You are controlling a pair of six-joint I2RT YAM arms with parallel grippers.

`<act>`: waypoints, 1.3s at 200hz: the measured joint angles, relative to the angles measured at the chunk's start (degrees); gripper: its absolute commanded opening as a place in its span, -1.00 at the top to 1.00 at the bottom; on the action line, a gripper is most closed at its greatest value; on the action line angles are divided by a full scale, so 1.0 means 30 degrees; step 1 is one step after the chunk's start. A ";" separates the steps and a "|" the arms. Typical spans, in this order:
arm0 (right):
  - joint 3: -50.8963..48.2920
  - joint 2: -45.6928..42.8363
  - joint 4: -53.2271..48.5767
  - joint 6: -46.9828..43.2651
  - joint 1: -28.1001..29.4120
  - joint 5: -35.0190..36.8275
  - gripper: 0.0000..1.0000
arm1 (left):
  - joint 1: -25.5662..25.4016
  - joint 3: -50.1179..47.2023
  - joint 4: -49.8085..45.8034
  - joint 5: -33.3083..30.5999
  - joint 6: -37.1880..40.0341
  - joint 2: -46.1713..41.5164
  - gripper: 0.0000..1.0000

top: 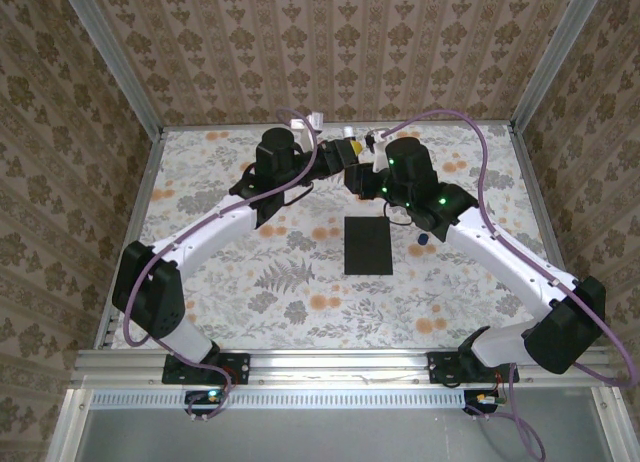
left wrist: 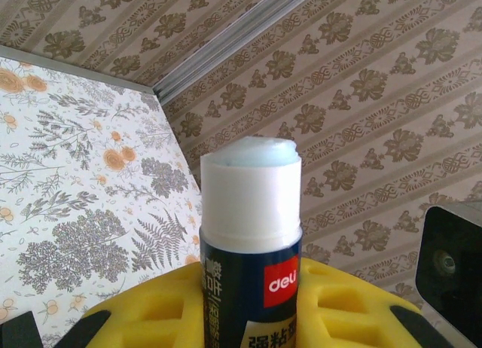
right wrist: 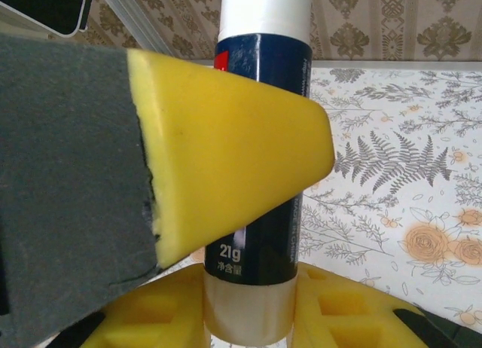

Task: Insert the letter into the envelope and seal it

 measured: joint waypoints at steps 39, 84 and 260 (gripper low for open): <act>-0.0379 -0.0211 0.0175 0.0459 -0.1392 -0.3351 -0.13 | 0.0029 0.0000 0.0663 0.0692 0.0015 -0.0102 1.00; -0.2149 -0.1457 0.3701 0.3555 -0.6601 -1.2524 -0.44 | 0.0495 -0.0474 0.2834 0.3344 -0.0539 -0.0175 1.00; -0.4787 -0.0058 1.4120 1.0542 -0.6608 -1.9220 -0.16 | 0.1042 -0.0721 1.3981 0.6513 -0.7111 0.3133 1.00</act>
